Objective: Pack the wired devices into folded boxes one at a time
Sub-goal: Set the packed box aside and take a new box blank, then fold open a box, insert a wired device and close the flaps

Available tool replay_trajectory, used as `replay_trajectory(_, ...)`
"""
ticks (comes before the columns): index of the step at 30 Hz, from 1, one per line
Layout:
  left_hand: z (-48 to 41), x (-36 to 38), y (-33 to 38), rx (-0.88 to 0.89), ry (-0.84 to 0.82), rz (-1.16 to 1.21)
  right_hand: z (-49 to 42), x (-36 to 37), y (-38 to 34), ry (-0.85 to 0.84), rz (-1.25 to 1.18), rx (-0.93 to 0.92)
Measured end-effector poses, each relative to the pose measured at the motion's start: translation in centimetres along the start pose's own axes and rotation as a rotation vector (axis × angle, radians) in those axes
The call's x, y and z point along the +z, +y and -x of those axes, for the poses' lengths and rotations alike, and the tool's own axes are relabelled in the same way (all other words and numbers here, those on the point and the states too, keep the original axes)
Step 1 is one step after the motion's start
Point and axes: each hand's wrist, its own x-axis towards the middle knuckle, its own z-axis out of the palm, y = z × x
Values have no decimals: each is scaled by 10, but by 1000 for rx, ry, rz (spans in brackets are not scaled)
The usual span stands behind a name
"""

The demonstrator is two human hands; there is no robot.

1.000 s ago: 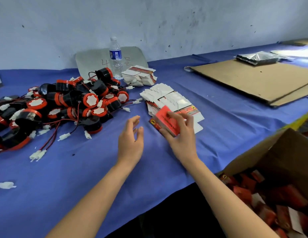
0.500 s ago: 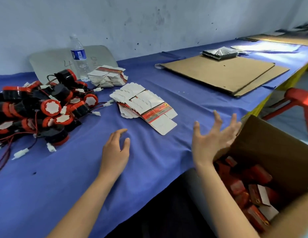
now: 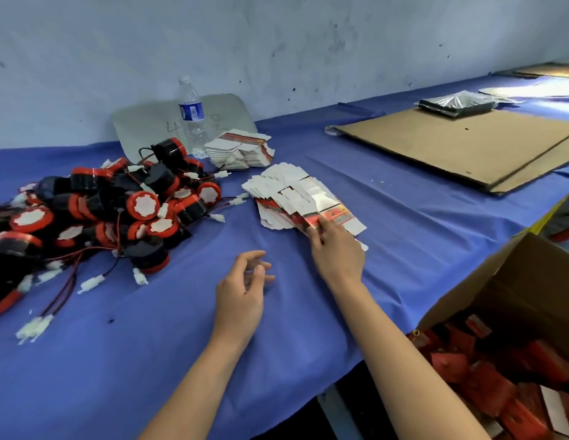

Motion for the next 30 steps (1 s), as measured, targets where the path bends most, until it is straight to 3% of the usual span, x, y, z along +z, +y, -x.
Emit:
replay_trajectory(3,2,-1,1,-4,0,36,5,-5,-3,115,-22,-5)
replay_trajectory(5,2,-4,2,-7,16,77,7,-12,-7,354,-77,42)
replay_trajectory(8,4,-7,4,2,66,151,16,-27,-24,679,-419,44)
replay_trajectory(10,6,-9,6,51,144,186,21,-25,-43,580,-682,-60)
replay_trajectory(13,-1,-19,12,184,287,66,21,-11,-70,180,-1006,-58)
replay_trajectory(16,-20,-44,12,264,311,-111,29,8,-83,-57,-1049,-63)
replay_trajectory(21,-20,-81,-11,222,309,-268,46,28,-78,-135,-816,-282)
replay_trajectory(30,-19,-85,-15,276,276,-245,51,29,-77,17,-564,-394)
